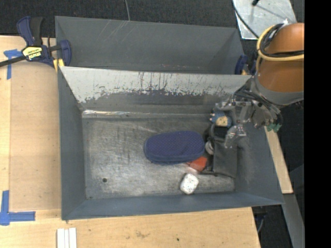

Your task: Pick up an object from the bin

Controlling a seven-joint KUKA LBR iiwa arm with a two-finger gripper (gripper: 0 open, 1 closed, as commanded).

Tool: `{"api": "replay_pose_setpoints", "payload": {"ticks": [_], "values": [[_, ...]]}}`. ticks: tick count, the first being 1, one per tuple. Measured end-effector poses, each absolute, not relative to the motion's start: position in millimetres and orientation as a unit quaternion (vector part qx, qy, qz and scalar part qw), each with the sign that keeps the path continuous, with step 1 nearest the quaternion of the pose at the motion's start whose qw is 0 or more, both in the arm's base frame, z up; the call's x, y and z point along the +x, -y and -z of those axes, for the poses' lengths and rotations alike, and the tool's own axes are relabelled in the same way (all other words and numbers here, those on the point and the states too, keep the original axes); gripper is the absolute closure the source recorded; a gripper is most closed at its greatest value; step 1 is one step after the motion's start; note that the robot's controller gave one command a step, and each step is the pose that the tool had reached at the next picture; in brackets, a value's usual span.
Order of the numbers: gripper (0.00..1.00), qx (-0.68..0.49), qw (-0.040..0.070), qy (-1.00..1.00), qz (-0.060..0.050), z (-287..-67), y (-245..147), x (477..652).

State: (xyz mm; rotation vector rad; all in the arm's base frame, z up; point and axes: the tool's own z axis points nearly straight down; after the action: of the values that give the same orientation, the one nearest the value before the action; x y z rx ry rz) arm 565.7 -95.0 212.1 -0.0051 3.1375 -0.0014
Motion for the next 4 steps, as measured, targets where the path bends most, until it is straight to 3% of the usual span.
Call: {"api": "replay_pose_setpoints", "payload": {"ticks": [1,2,3,4], "values": [[0.00,-0.021,0.005,-1.000,0.000,-72,-1,571.6],[0.00,-0.078,0.004,-0.997,-0.001,-79,-64,601.4],[1.00,-0.076,0.007,-0.997,0.000,-82,-62,603.3],[1.00,-0.145,0.006,-0.989,0.000,-237,-53,585.5]]}}
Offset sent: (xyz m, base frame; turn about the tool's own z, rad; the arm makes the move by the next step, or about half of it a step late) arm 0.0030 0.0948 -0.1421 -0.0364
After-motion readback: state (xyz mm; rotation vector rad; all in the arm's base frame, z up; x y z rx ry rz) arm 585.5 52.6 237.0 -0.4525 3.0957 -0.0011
